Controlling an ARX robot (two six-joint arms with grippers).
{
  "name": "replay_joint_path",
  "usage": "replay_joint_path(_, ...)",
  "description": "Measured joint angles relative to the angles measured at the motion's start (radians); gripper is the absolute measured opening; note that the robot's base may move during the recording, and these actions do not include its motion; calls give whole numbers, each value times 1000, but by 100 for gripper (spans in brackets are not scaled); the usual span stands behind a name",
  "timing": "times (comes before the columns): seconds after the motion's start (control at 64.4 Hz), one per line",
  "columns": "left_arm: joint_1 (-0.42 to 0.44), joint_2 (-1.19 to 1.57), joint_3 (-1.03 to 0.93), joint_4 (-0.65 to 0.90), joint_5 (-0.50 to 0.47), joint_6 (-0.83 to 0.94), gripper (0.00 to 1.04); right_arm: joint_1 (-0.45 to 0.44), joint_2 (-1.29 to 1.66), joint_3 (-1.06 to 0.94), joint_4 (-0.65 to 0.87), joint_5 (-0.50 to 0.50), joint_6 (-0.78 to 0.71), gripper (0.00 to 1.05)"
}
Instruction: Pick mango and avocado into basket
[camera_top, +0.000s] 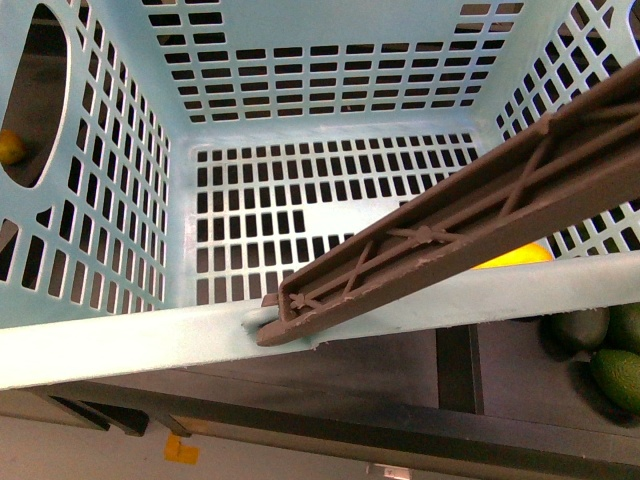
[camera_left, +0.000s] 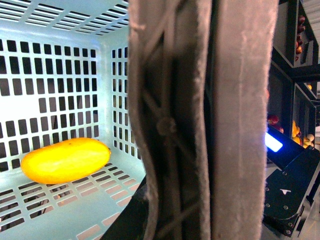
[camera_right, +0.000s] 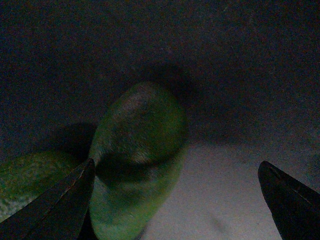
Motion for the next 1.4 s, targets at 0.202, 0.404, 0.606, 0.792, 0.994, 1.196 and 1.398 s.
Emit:
replay_joint_path(0.202, 0, 0, 0, 0, 0, 0, 14, 14, 48, 56, -18, -4, 22, 96)
replay_joint_path(0.404, 0, 0, 0, 0, 0, 0, 14, 15, 68, 89, -24, -8, 57, 96)
replay_joint_path(0.606, 0, 0, 0, 0, 0, 0, 14, 15, 84, 114, -29, -8, 71, 96)
replay_joint_path(0.792, 0, 0, 0, 0, 0, 0, 14, 18, 108, 129, -38, -7, 84, 96)
replay_joint_path(0.994, 0, 0, 0, 0, 0, 0, 14, 18, 134, 138, -39, -4, 104, 96)
replay_joint_path(1.196, 0, 0, 0, 0, 0, 0, 14, 19, 140, 141, -39, -5, 113, 86)
replay_joint_path(1.398, 0, 0, 0, 0, 0, 0, 14, 25, 144, 143, -39, -3, 113, 58)
